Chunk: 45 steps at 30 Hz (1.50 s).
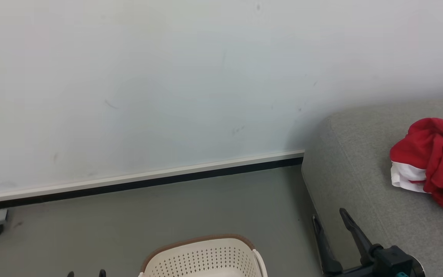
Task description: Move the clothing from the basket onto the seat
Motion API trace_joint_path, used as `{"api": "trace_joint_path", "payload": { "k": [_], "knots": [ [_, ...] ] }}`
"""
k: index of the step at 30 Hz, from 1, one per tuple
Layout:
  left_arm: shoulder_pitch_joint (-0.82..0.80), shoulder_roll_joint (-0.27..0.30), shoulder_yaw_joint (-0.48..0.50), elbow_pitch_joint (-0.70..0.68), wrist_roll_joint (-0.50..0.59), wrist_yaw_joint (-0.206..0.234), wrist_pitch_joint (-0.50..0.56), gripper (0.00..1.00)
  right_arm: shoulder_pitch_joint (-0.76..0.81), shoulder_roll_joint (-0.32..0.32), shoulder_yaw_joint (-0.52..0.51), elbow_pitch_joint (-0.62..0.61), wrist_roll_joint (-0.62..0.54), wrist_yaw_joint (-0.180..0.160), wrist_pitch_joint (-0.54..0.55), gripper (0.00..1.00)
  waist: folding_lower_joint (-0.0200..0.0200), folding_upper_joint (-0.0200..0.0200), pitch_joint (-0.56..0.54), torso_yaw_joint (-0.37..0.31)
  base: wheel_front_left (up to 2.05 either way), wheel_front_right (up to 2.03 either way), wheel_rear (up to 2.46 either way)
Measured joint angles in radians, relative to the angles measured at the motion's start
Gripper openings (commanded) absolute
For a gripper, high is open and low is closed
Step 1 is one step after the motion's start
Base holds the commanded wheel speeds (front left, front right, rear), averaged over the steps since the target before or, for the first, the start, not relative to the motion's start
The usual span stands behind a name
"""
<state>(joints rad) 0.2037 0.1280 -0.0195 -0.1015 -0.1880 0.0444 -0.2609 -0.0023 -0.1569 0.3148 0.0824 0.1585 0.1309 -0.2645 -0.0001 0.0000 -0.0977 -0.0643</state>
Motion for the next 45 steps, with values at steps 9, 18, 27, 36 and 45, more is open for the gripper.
{"api": "trace_joint_path", "payload": {
  "k": [9,18,27,36,45],
  "knots": [
    [0.025,-0.031,0.020,0.032,0.033,-0.043,0.000,1.00,0.019,-0.004,0.000,-0.002,0.000,0.000,0.000,1.00,0.0000,0.0000,-0.015,-0.004,0.00,0.00,0.00],
    [0.034,-0.050,0.041,0.040,0.050,-0.062,0.000,1.00,0.033,-0.001,-0.004,-0.004,0.000,0.000,0.000,1.00,0.0000,0.0000,-0.022,0.004,0.00,0.00,0.00],
    [0.040,-0.063,0.049,0.039,0.062,-0.069,0.000,1.00,0.034,-0.001,-0.003,-0.004,0.000,0.000,0.000,1.00,0.0001,0.0000,-0.024,0.002,0.00,0.00,0.00],
    [0.042,-0.070,0.047,0.035,0.068,-0.068,0.000,1.00,0.034,-0.001,-0.003,-0.002,0.000,0.000,0.000,1.00,0.0002,0.0001,-0.021,0.000,0.00,0.00,0.00],
    [0.043,-0.076,0.043,0.062,0.062,-0.064,0.004,0.00,0.046,0.000,-0.002,0.025,0.000,0.000,0.000,0.00,0.0002,0.0000,-0.022,0.000,0.00,0.00,0.00]
  ]
}}
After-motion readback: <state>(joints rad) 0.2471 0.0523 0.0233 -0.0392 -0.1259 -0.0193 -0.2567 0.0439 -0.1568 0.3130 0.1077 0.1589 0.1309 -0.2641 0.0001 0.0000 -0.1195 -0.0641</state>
